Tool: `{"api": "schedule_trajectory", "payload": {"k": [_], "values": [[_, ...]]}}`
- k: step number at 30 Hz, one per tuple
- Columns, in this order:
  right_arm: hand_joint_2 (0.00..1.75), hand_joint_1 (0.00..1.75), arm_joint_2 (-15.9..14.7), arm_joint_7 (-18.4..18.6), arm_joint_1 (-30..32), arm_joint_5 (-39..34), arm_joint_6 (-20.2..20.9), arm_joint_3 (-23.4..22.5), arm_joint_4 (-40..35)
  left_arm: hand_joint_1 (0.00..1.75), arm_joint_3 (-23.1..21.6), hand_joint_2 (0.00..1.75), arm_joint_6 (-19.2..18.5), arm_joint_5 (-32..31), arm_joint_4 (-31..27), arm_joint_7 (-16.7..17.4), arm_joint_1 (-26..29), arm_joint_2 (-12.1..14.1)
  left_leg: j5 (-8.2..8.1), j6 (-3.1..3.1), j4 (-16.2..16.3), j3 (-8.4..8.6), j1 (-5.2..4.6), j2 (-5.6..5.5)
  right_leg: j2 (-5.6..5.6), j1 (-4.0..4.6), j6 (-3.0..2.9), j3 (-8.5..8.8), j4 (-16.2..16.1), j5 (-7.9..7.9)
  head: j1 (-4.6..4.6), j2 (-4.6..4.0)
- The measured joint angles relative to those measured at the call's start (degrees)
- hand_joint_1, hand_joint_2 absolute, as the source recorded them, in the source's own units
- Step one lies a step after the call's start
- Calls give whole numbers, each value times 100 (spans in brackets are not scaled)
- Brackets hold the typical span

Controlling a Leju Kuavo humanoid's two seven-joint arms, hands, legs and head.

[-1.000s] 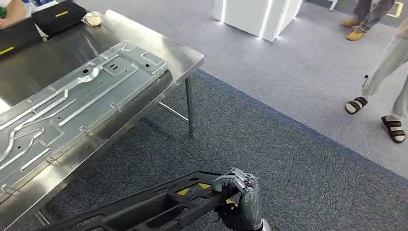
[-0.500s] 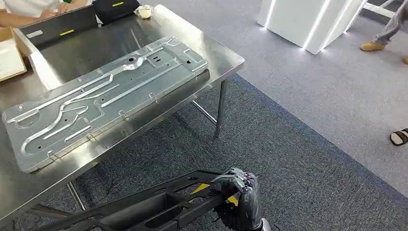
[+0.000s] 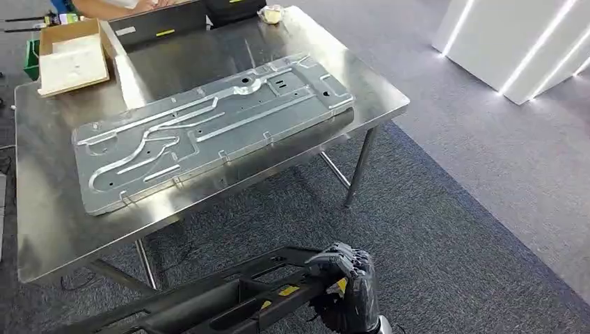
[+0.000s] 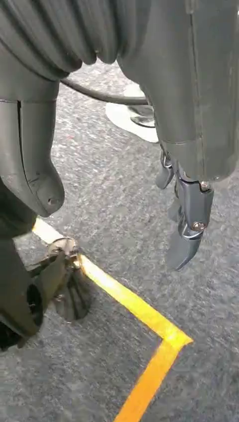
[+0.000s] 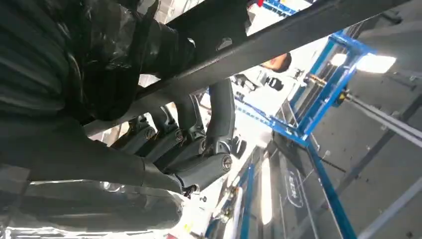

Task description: Take the parts from the cabinet and place them on the table.

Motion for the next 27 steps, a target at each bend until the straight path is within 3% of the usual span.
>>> {"api": "schedule_trajectory", "payload": {"k": [1,3,4,6,7,9,10,11,12,16,17,18,19,21,22,23,24,26,27], "values": [[175,175,4,-2,-1,0,0,0,-2,0,2,175,0,0,0,0,14,2,5,-48,-10,-32,-14,-70,-83,-48,-40,25,-56,25,2,0],[175,175,15,-2,-3,0,2,0,-4,0,2,175,4,-2,0,0,16,15,-212,-68,265,-129,-39,463,-252,-66,-120,63,-121,49,-4,0],[175,175,15,-2,7,0,0,0,-9,0,2,175,4,-7,0,2,-8,15,-500,-104,753,-374,-23,692,-380,-51,-146,62,-119,37,-4,0],[175,175,15,0,14,0,2,0,-9,0,2,175,7,-7,0,0,-17,15,-860,-155,1602,-782,-3,796,-579,-33,-165,62,-115,21,-2,0],[175,175,15,2,15,0,2,0,-9,0,4,175,11,-7,0,2,-5,15,-881,-175,1808,-877,7,815,-679,-31,-161,63,-112,14,-2,0],[175,175,15,4,14,0,2,0,-9,0,7,175,20,0,0,11,12,17,-588,-192,1423,-665,23,849,-820,-35,-137,83,-107,-8,-2,0],[175,175,15,4,14,0,2,0,-9,0,7,175,20,0,0,9,20,17,-294,-183,816,-325,23,926,-907,-40,-113,108,-97,-33,-2,0],[175,175,15,4,14,0,4,0,-9,0,7,175,20,2,0,9,19,17,-90,-162,284,-19,18,1105,-964,-41,-85,134,-77,-60,-4,0],[175,175,15,4,13,0,22,0,-9,0,7,175,20,2,0,9,8,17,-149,-100,65,94,-29,1348,-1022,-16,-45,144,-67,-86,-2,0],[175,175,15,11,10,0,39,-9,-20,0,9,175,20,7,0,4,26,17,-100,31,47,27,-67,1092,-1226,9,84,216,-85,-113,-2,2],[175,175,13,13,9,4,50,-11,-31,0,9,175,22,11,0,4,27,17,-57,97,-2,95,1,1031,-1114,-24,148,228,-67,-160,-2,0],[175,175,13,17,16,13,59,-20,-44,0,9,175,22,11,0,2,26,15,-47,125,-12,93,1,971,-753,-39,164,192,75,-288,-2,0],[175,175,13,22,29,17,68,-26,-52,0,9,175,22,9,0,2,12,15,-34,160,-12,81,-2,902,-559,-51,155,18,448,-546,7,0],[175,175,13,26,41,20,70,-39,-57,0,11,175,22,4,0,2,-18,13,-29,198,-8,58,-18,807,-449,-46,156,-437,1367,-965,7,0],[175,175,13,26,44,17,74,-42,-57,0,11,175,22,4,0,2,-14,13,-30,206,-3,56,-31,743,-441,-46,155,-616,1684,-1021,4,0],[175,175,13,24,47,5,87,-44,-57,0,11,175,22,2,0,2,-2,15,-31,207,3,63,-34,689,-441,-46,148,-666,1710,-921,4,2],[175,175,13,22,48,-13,98,-46,-57,0,11,175,22,-2,0,2,7,15,-36,203,11,68,-38,648,-441,-46,134,-617,1529,-740,4,0],[175,175,15,4,50,-70,131,-46,-66,0,13,175,20,-13,0,0,4,11,-62,186,34,98,-47,562,-421,-42,70,-190,514,-121,4,0],[175,175,15,4,52,-81,142,-48,-70,0,13,175,20,-18,0,-7,4,4,-76,169,41,107,-48,538,-375,-37,29,-18,95,29,4,2]]}}
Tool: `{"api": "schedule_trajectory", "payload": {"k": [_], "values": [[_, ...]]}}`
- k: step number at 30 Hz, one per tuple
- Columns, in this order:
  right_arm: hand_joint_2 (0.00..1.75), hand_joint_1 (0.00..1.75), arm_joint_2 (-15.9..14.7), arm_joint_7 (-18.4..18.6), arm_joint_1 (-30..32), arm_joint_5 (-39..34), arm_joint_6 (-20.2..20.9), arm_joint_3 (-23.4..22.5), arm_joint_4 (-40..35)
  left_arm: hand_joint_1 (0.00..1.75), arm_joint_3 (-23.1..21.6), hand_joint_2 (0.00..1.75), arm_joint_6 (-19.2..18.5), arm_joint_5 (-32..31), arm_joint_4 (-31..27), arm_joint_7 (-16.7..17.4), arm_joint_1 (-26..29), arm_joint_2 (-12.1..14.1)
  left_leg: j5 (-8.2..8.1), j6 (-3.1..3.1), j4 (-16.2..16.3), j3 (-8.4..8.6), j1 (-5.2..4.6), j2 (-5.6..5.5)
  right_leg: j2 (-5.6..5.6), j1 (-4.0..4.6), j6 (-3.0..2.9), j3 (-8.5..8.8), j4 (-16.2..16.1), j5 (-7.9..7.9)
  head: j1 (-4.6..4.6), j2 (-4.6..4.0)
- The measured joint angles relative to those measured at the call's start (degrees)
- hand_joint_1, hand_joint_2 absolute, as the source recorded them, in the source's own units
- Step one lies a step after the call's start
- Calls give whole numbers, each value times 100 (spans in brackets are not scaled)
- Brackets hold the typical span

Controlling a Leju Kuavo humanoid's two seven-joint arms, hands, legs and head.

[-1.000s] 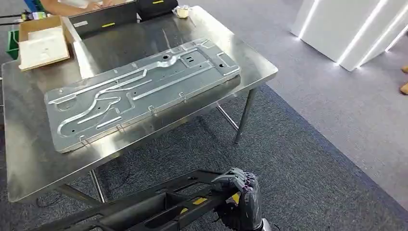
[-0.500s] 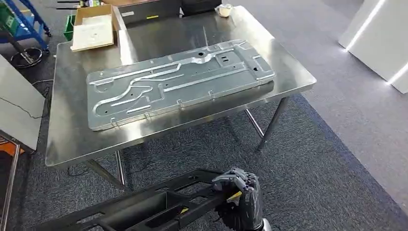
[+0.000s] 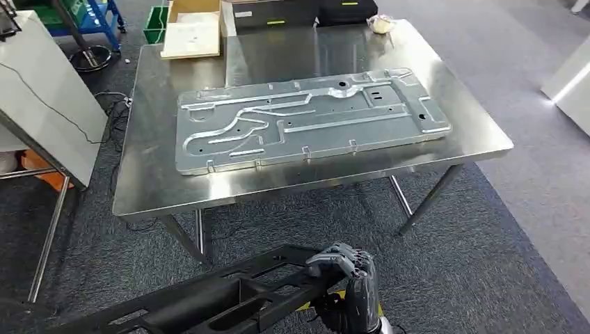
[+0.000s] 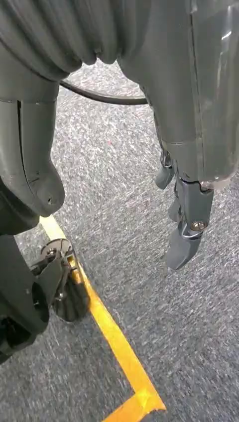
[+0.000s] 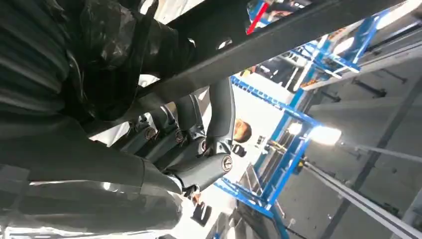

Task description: Take the parts from the cabinet and place them on the table.

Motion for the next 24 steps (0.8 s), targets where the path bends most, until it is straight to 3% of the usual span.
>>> {"api": "schedule_trajectory", "payload": {"k": [1,4,5,6,7,8,10,11,12,13,15,16,20,21,22,24], "values": [[175,175,2,0,5,-7,26,-4,-2,0,0,175,-11,0,0,-17,-4,-11,-16,-34,23,-17,-35,-9,31,42,-5,29,-75,-62,0,-2],[175,175,26,-11,22,-15,50,-30,-13,0,28,175,-68,31,0,-92,1,-9,-1,-135,-16,-21,1,-25,24,66,-28,6,-76,-39,-2,-2],[175,175,35,-13,31,-17,57,-44,-28,0,35,175,-88,37,0,-107,-2,-6,-9,-188,-21,-16,-29,-32,17,14,-84,29,-151,-1,-2,-2],[175,175,48,-13,33,-17,57,-46,-35,0,39,175,-101,42,0,-118,3,-6,-81,-191,45,-24,10,41,-33,1,-116,58,-194,25,0,-2],[175,175,55,-13,34,-17,57,-50,-37,0,44,175,-107,44,0,-122,-3,-4,-258,-201,270,-123,1,159,-44,-6,-168,65,-211,32,-4,-2],[175,175,57,-15,41,-17,57,-55,-37,0,44,175,-116,44,0,-135,-13,-4,-487,-228,674,-314,8,216,-73,-6,-179,60,-211,32,-4,-2],[175,175,59,-15,49,-20,59,-59,-37,0,50,175,-125,44,0,-138,-10,-4,-863,-283,1553,-720,28,250,-129,0,-184,51,-209,28,-4,-2],[175,175,61,-15,50,-24,65,-61,-37,0,59,175,-133,46,0,-138,-2,-4,-889,-300,1776,-822,35,260,-145,0,-183,49,-206,27,-2,0],[175,175,61,-17,51,-26,66,-63,-37,0,72,175,-142,48,0,-149,6,-4,-786,-309,1714,-787,43,273,-156,-1,-180,53,-205,25,-4,-2],[175,175,63,-20,52,-33,85,-68,-37,0,87,175,-153,63,0,-164,7,-4,-556,-309,1366,-615,51,284,-162,-4,-166,57,-196,17,-4,-2],[175,175,79,-24,52,-41,118,-79,-37,0,118,175,-173,85,0,-210,-3,0,-78,-278,348,-83,57,329,-170,-8,-126,76,-166,-9,-4,-2],[175,175,81,-26,51,-41,131,-85,-37,0,131,175,-186,87,0,-238,-16,2,-120,-248,21,78,45,396,-176,4,-97,71,-146,-25,-4,-2],[175,175,94,-35,56,-59,151,-116,-39,0,153,175,-227,96,-2,-324,-16,11,-86,-122,5,47,-7,343,-203,35,48,60,-150,-10,-4,-2],[175,175,96,-39,59,-59,164,-122,-55,0,157,175,-227,90,-2,-334,-18,11,-40,-57,-54,73,46,335,-197,20,79,51,-133,-45,-2,-2],[175,175,98,-44,59,-59,168,-136,-67,0,159,175,-232,81,-2,-350,-22,11,-26,-34,-69,75,44,333,-150,9,98,7,9,-167,0,-2],[175,175,109,-50,60,-59,208,-149,-74,0,171,175,-245,81,-2,-363,-29,13,-21,21,-67,58,40,334,-100,11,124,-359,802,-634,0,-2]]}}
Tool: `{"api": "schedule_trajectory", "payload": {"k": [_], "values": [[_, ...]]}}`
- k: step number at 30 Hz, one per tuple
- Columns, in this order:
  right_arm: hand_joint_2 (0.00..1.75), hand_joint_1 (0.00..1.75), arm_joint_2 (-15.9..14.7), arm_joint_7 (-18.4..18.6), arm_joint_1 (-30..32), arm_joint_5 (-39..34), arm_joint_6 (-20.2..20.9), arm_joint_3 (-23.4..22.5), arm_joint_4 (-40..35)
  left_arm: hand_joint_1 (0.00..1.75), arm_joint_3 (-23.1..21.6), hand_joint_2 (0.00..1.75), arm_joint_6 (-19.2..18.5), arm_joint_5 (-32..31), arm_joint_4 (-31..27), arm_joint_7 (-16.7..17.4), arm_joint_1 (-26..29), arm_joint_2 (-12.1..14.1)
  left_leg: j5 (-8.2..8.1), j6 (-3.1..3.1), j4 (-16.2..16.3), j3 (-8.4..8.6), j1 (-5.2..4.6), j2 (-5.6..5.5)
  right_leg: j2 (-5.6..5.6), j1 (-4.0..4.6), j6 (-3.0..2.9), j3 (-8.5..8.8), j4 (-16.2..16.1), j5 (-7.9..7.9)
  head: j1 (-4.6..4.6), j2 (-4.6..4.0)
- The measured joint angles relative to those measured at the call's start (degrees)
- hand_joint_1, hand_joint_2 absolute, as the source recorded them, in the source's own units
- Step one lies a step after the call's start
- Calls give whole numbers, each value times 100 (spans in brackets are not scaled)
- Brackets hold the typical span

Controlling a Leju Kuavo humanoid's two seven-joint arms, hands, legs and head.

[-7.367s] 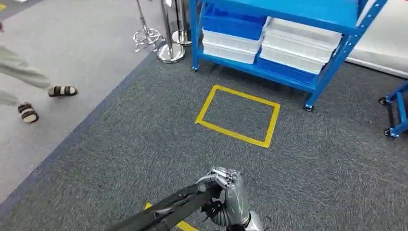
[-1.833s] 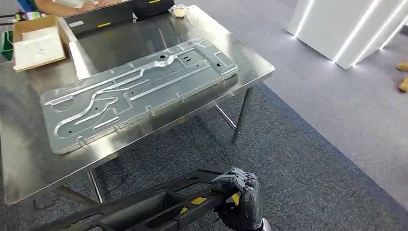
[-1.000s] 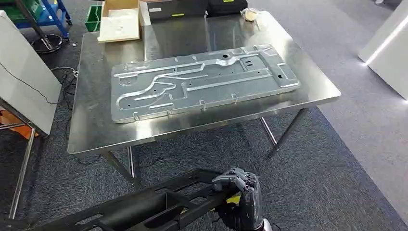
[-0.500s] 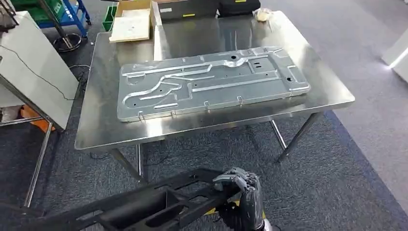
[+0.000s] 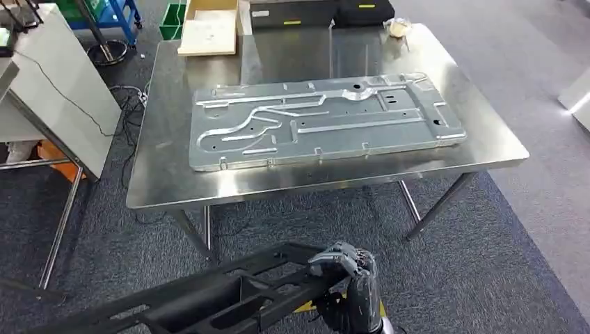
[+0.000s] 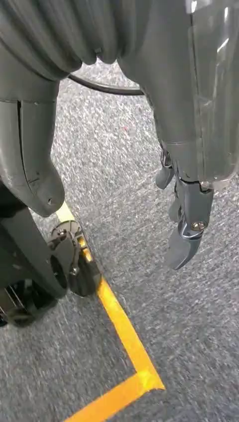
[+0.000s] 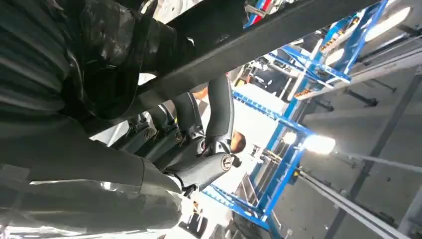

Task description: Take the parts from the cabinet and place them on the table.

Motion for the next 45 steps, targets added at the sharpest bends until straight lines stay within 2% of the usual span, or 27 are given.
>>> {"api": "schedule_trajectory", "payload": {"k": [2,3,4,6,7,8,11,13,14,16,17,18,20,22,23,27,28,29,32,33,34,35,37,38,42,43,45], "values": [[175,175,0,0,2,0,46,-9,0,0,7,175,-7,-2,0,-4,8,7,-4,7,7,-8,-23,-9,11,0,17,-406,821,-271,-2,0],[175,175,0,0,3,-2,48,-13,0,0,9,175,-7,-2,0,-4,9,9,-4,7,9,-4,-26,-20,12,-1,13,-436,863,-212,-2,0],[175,175,2,-2,4,0,50,-17,0,0,11,175,-7,-2,0,-4,9,9,-6,6,12,2,-33,-41,12,1,-3,-348,643,-12,-2,2],[175,175,20,-4,2,0,50,-33,0,0,11,175,-9,-4,0,-7,1,9,-17,-5,18,29,-42,-83,26,13,-68,141,-365,543,-2,0],[175,175,22,-9,0,0,50,-37,0,0,11,175,-9,-9,0,-9,3,7,-27,-17,22,30,-41,-96,65,27,-129,356,-857,660,-2,2],[175,175,26,-11,0,0,50,-37,0,0,13,175,-11,-11,0,-9,1,7,-47,-52,54,13,-88,-105,58,60,-135,388,-924,608,-2,2],[175,175,39,-28,2,0,50,-42,0,0,15,175,-11,-15,0,-13,4,9,-30,-148,26,9,-51,-120,59,85,-172,359,-906,623,-2,2],[175,175,63,-35,0,0,50,-44,0,0,17,175,-11,-15,0,-13,6,13,-102,-209,102,-6,-38,-102,27,19,-255,403,-1001,680,-2,2],[175,175,68,-37,-9,0,50,-46,-2,0,17,175,-11,-15,0,-13,1,18,-279,-223,323,-105,-45,-77,24,14,-302,401,-1008,685,-4,0],[175,175,72,-39,-7,-2,50,-48,-2,0,20,175,-11,-15,0,-13,3,17,-734,-273,1190,-507,-21,-63,0,22,-320,389,-1006,684,-2,0],[175,175,74,-39,-7,-2,50,-52,-2,0,22,175,-11,-15,0,-13,11,17,-888,-297,1620,-707,-20,-60,-9,27,-321,380,-998,683,-4,0],[175,175,74,-39,-5,-2,52,-57,-2,0,26,175,-11,-15,0,-13,19,20,-903,-315,1832,-809,-19,-59,-12,27,-321,375,-990,682,-4,0],[175,175,77,-39,-5,-2,52,-63,-2,0,42,175,-11,-15,0,-13,21,28,-558,-313,1403,-610,-12,-51,-13,25,-310,380,-971,672,-4,2],[175,175,81,-39,-5,0,52,-66,-2,0,50,175,-11,-15,0,-13,8,39,-65,-277,336,-68,-7,-31,-11,23,-278,387,-929,646,-4,0],[175,175,83,-39,-6,-2,52,-66,-2,0,52,175,-13,-15,0,-13,-4,42,-157,-241,97,40,-28,-10,-13,42,-245,377,-912,632,-4,0],[175,175,85,-48,-6,-28,59,-74,-6,0,68,175,-20,-13,0,-13,11,48,-90,-124,75,10,-64,-43,-15,56,-118,382,-943,658,-2,0],[175,175,94,-65,-9,-63,65,-76,-37,0,76,175,-59,2,0,-13,10,46,-34,-58,-3,54,9,-38,-13,65,-82,372,-909,624,-4,0],[175,175,94,-77,-19,-66,87,-79,-48,0,83,175,-83,2,0,-20,4,46,-27,-43,-18,57,1,-36,2,54,-59,326,-788,515,0,0],[175,175,96,-87,-25,-66,140,-81,-57,0,90,175,-118,-28,0,-52,-5,46,-63,47,-16,33,-16,-34,22,33,-17,-273,452,-105,-2,0],[175,175,96,-87,-25,-66,140,-83,-57,0,90,175,-120,-37,0,-55,5,46,-70,50,-11,35,-24,-35,23,26,-8,-450,777,-161,-2,0],[175,175,96,-87,-25,-66,149,-83,-57,0,90,175,-120,-42,0,-57,12,46,-86,46,-8,52,-28,-41,22,19,-7,-491,807,-71,-2,0],[175,175,96,-85,-25,-66,157,-83,-57,0,90,175,-120,-50,0,-63,15,46,-97,38,-4,79,-29,-52,22,19,-15,-394,566,135,-2,0],[175,175,98,-85,-28,-59,164,-83,-57,0,92,175,-118,-50,0,-68,11,44,-125,4,12,156,-30,-71,25,22,-63,82,-419,681,-2,2],[175,175,101,-87,-32,-52,170,-85,-57,0,94,175,-116,-50,0,-66,16,42,-153,-30,12,167,-29,-72,36,31,-103,257,-816,753,-2,0],[175,175,127,-81,-31,-33,269,-94,-59,0,109,175,-120,-50,0,-81,12,37,-186,-162,-2,168,-52,-72,62,87,-179,265,-874,667,-4,2],[175,175,131,-81,-32,-18,295,-94,-59,0,111,175,-120,-52,0,-87,3,37,-214,-206,1,191,-69,-70,71,41,-221,297,-937,675,-4,2],[175,175,164,-81,-45,-4,356,-109,-70,0,111,175,-120,-63,0,-107,8,37,-435,-249,377,38,-36,-51,36,18,-297,381,-986,663,-4,0]]}}
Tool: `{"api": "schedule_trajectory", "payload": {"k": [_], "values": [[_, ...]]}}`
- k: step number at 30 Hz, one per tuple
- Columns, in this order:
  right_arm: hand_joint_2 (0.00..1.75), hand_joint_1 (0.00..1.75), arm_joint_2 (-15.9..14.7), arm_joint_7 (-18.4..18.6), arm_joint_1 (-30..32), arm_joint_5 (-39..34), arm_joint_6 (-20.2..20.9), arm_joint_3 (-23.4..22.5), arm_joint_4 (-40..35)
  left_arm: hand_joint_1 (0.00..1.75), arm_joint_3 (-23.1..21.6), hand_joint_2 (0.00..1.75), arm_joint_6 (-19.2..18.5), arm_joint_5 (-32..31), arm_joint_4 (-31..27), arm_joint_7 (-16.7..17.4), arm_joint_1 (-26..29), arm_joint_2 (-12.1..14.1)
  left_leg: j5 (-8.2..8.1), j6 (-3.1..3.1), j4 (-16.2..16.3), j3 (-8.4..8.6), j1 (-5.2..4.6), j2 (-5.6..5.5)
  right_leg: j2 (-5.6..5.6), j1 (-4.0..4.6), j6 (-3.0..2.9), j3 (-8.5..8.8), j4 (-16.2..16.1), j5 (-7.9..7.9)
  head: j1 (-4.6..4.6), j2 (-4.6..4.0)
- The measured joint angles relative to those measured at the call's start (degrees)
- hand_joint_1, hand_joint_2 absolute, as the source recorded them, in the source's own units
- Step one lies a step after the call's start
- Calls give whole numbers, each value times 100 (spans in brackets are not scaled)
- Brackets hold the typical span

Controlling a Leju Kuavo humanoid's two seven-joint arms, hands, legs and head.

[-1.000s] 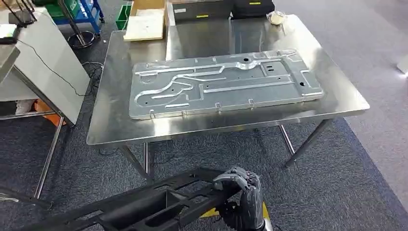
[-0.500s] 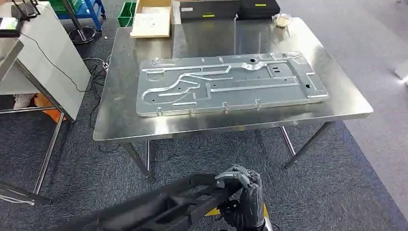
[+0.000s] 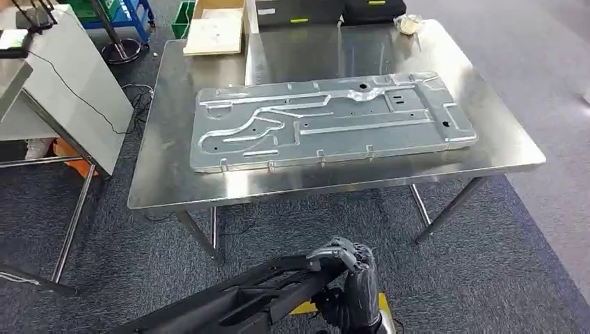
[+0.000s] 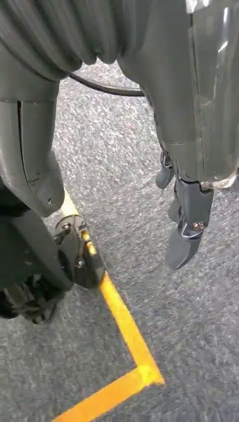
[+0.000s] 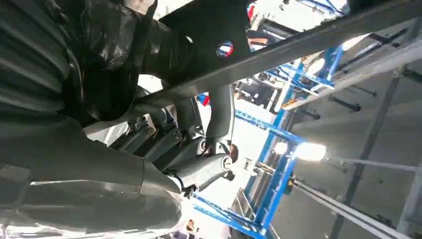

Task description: Take the parts from the cabinet and place them on the table.

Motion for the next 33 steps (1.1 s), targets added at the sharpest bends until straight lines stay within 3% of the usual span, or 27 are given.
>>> {"api": "schedule_trajectory", "payload": {"k": [2,3,4,5,6,7,8,10,13,14,15,17,18,19,20,21,23,24,25,28,29,30,33], "values": [[175,175,20,2,-6,4,15,-15,-2,0,2,175,0,-26,0,-11,6,-2,-396,-40,939,-511,14,3,-22,8,-39,23,3,-27,0,0],[175,175,26,2,-5,7,37,-22,-2,0,2,175,0,-33,0,-11,20,-4,-482,-56,1321,-743,15,3,-23,12,-47,31,5,-42,0,2],[175,175,28,2,-5,6,54,-26,-2,0,7,175,0,-35,0,-11,34,-2,-440,-66,1479,-879,15,3,-18,13,-48,46,9,-58,2,2],[175,175,35,2,-4,6,79,-33,-2,0,11,175,2,-39,0,-11,42,-2,-251,-62,1365,-876,15,3,-8,13,-37,78,11,-82,0,0],[175,175,48,0,-4,13,105,-52,-2,0,20,175,0,-44,0,-11,41,-2,36,-48,1002,-750,15,3,-2,13,-29,120,14,-110,2,0],[175,175,63,-4,-4,22,116,-70,-2,0,28,175,2,-57,0,-11,37,-2,359,-19,479,-536,13,3,-1,13,-14,174,19,-146,0,2],[175,175,74,-7,-5,26,116,-77,-2,0,37,175,4,-59,0,-11,36,-2,576,12,72,-361,10,7,-2,14,2,214,21,-177,0,0],[175,175,94,-13,-10,48,116,-105,-2,0,52,175,11,-92,0,-13,25,2,504,79,-307,-182,-45,13,1,45,85,221,48,-241,0,2],[175,175,103,-15,-10,57,116,-120,-2,0,61,175,11,-92,0,-17,41,4,477,137,-292,-196,-51,5,-13,38,165,239,-12,-253,2,0],[175,175,107,-15,-10,61,116,-125,-22,0,70,175,11,-92,0,-17,46,0,509,185,-376,-130,36,7,-16,42,209,266,33,-302,-2,0],[175,175,107,-18,-17,68,116,-133,-35,0,74,175,11,-92,0,-22,40,0,496,207,-398,-104,28,6,-8,47,228,190,233,-409,4,2],[175,175,107,-15,-16,68,116,-136,-39,0,87,175,9,-92,0,-24,29,0,464,252,-396,-79,27,12,-5,25,256,-290,1100,-821,4,0],[175,175,107,-13,-11,68,120,-144,-39,0,94,175,9,-92,0,-24,32,0,443,261,-394,-65,22,13,-3,18,269,-551,1528,-961,2,0],[175,175,107,-2,-12,68,144,-149,-39,0,103,175,9,-92,0,-24,38,0,420,259,-391,-44,22,12,-3,9,277,-757,1804,-978,2,0],[175,175,107,13,-12,68,166,-151,-39,0,114,175,11,-92,0,-24,43,0,395,253,-389,-10,22,5,-4,0,282,-810,1791,-842,4,2],[175,175,109,22,-14,72,188,-153,-39,0,125,175,9,-96,0,-24,47,0,355,241,-389,48,23,-5,-4,-10,280,-713,1461,-530,2,0],[175,175,109,22,-16,78,192,-153,-46,0,127,175,9,-100,0,-24,47,-11,272,204,-384,172,25,-21,-5,-15,250,-311,478,98,4,0],[175,175,109,26,-24,87,196,-155,-48,0,131,175,9,-101,0,-24,55,-15,232,161,-378,184,9,-22,-1,0,221,-183,218,111,4,0],[175,175,125,37,-23,96,212,-157,-61,0,133,175,9,-101,0,-26,38,-17,186,113,-341,183,-23,-36,11,18,203,-159,115,67,2,0],[175,175,151,42,-23,122,256,-175,-85,0,140,175,9,-101,0,-33,30,-17,165,21,-399,213,1,-14,41,46,104,-168,144,30,4,0],[175,175,164,42,-22,131,260,-179,-96,0,140,175,11,-101,0,-42,24,-17,114,-15,-360,223,18,-10,39,-2,55,-132,86,51,-2,2],[175,175,175,39,-25,146,286,-186,-98,0,142,175,13,-101,0,-46,22,-17,13,-38,-198,176,22,3,31,2,26,-100,67,35,2,2],[175,175,199,39,-28,164,306,-214,-111,0,162,175,17,-92,0,-46,18,-24,-577,-90,1069,-478,26,4,0,18,-49,-65,66,-9,2,2]]}}
